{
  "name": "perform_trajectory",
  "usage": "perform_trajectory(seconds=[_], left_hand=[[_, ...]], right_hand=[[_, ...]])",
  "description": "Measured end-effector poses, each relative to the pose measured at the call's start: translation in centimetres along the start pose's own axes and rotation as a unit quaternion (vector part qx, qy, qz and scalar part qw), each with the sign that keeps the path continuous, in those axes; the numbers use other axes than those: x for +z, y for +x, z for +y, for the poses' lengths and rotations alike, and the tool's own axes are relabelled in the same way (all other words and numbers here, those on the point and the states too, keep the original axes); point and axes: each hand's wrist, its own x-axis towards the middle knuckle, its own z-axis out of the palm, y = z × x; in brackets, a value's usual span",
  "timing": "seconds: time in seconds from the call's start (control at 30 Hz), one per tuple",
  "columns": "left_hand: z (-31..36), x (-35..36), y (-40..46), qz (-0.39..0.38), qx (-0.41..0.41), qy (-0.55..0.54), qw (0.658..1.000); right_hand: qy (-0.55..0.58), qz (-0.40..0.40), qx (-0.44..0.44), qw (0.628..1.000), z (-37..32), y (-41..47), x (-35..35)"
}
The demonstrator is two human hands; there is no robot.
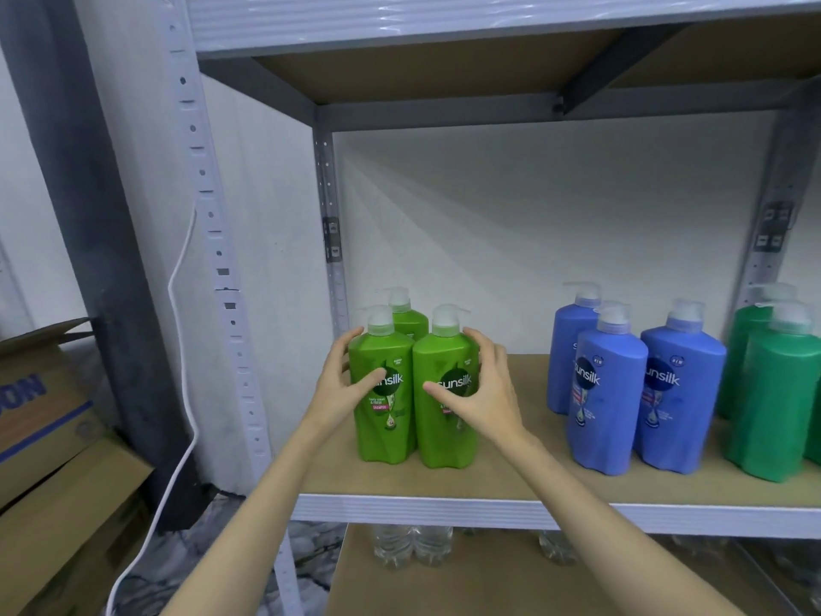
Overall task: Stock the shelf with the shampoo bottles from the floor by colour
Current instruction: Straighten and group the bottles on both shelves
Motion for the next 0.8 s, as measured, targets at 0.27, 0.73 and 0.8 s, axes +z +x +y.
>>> perform_trajectory(seconds=[0.27, 0.73, 0.8], left_hand=[[-1.3, 1.9, 0.1, 0.113, 0.07, 0.122, 0.984], [-0.7, -1.3, 1.2, -0.006, 0.017, 0.046, 0.999], [-0.8, -1.2, 1.1, -0.004, 0.029, 0.044, 0.999]], right_hand=[[0.024, -0.009, -0.064, 0.998, 0.7, -0.3, 0.2], [-0.073, 0.074, -0.009, 0.995, 0.2, -0.8, 1.7], [-0.074, 0.08, -0.003, 0.994, 0.2, -0.9, 1.9]])
